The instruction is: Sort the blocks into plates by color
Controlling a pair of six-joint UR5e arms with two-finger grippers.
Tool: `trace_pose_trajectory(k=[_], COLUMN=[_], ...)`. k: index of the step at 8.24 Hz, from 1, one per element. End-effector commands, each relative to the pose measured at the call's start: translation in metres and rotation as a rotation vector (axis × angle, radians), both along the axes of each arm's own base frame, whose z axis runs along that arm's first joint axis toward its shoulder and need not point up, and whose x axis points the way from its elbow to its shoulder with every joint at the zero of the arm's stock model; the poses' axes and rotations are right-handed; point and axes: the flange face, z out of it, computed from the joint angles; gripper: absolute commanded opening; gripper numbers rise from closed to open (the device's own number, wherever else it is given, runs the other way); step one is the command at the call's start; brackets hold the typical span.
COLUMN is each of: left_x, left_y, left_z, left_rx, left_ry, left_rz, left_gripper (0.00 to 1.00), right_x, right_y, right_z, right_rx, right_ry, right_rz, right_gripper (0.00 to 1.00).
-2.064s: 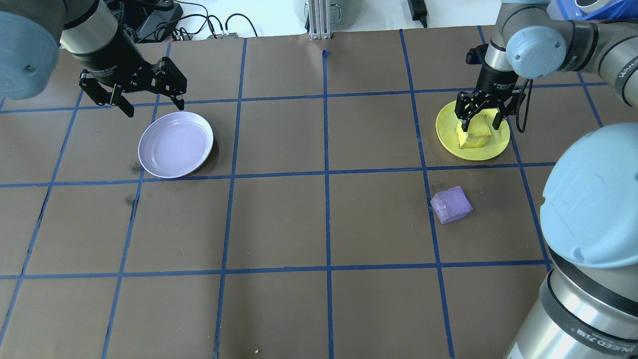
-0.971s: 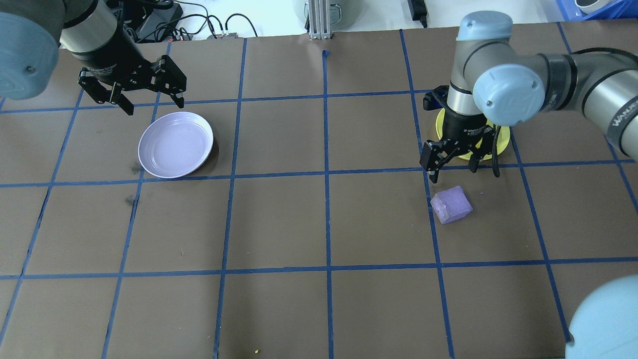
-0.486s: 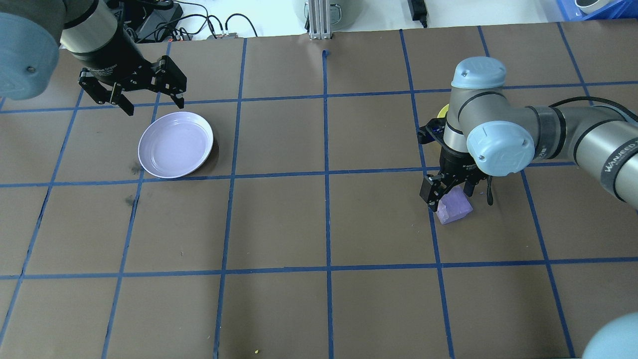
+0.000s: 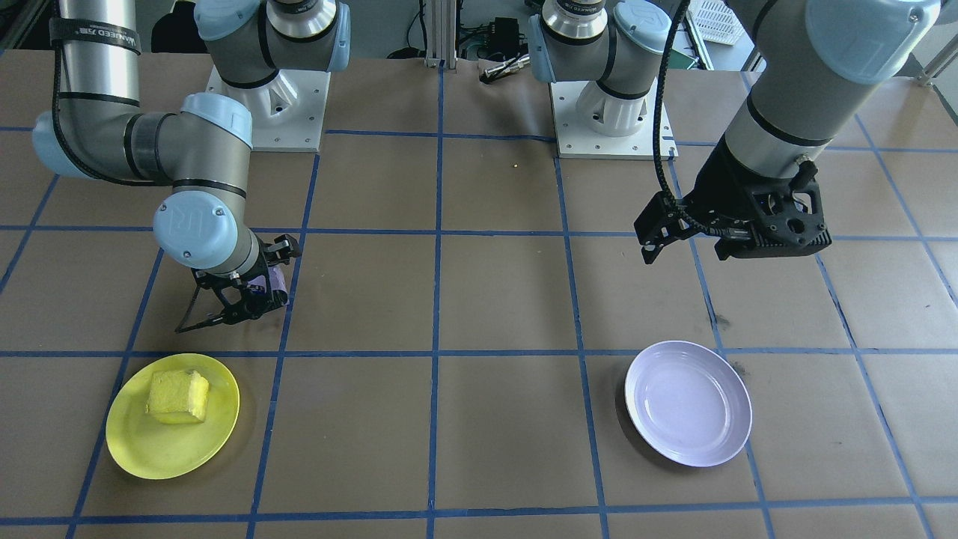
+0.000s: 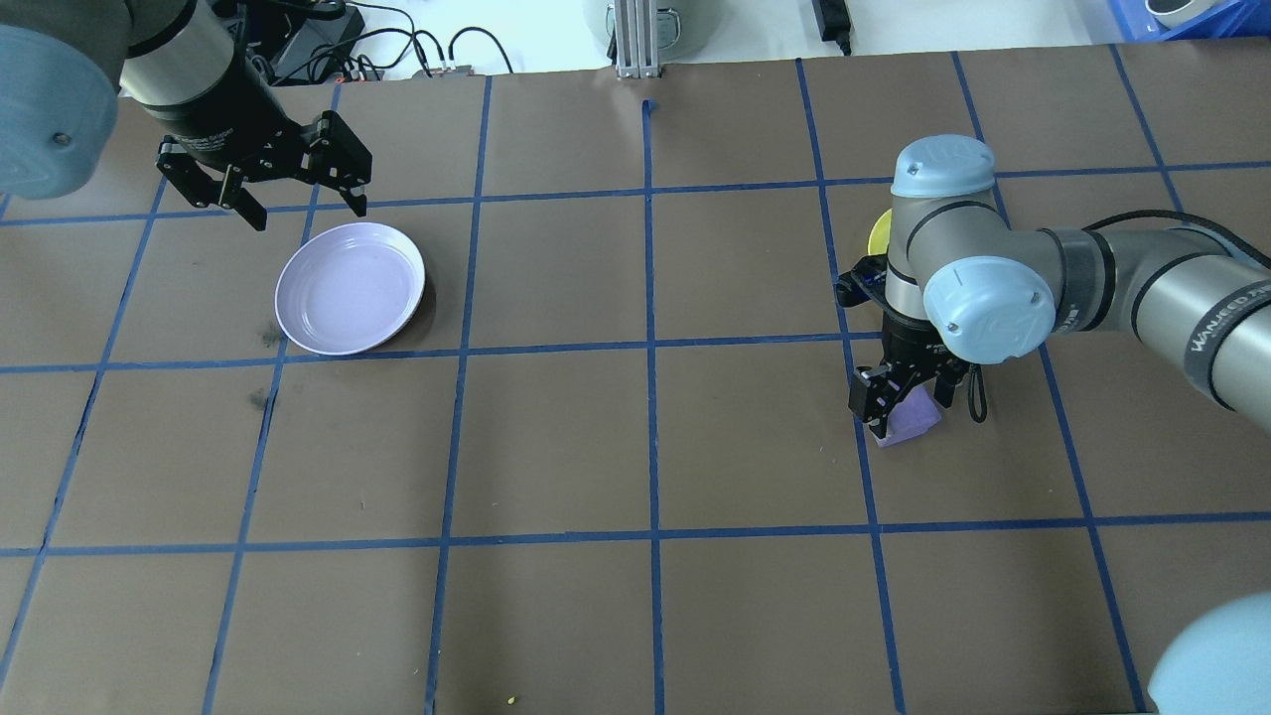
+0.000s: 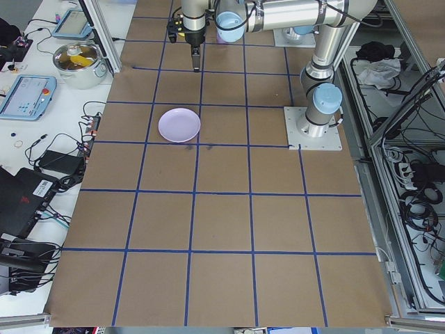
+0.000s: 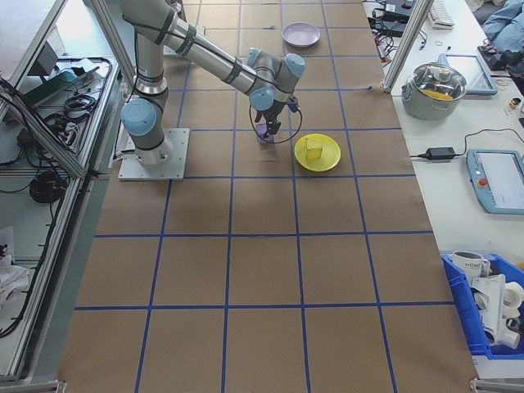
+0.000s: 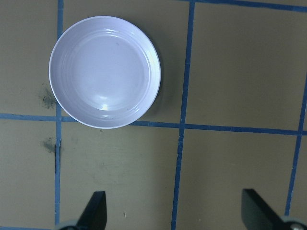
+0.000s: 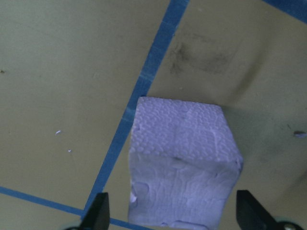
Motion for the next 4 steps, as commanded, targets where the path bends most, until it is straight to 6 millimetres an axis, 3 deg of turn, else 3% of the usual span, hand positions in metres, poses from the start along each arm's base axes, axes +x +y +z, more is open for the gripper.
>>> trace_pose_trajectory(k=[1,2,3,4], left_x=[0.000,0.000,0.000,0.000], left_y=[0.000,0.000,0.000,0.000], left_z=[0.000,0.000,0.000,0.000], left_rx=[-0.001,0.001,-0.001,0.001], left_ry=[0.000,0.002,0.000,0.000], left_rz=[0.000,0.000,0.000,0.000], left_gripper=[1.00,1.00,1.00,1.00], right_x=[0.000,0.000,0.000,0.000], right_y=[-0.005,-0.005,-0.007,-0.012], right_z=[-0.016,-0.018,-0.012,-0.005], right_rx=[-0.005,-0.007,-0.037,-0.069], right_ry=[0.005,0.010,0.014,0.027], right_rz=[-0.026,-0.043,-0.044,-0.086], right_gripper=[0.82,0.80,0.64,0.31])
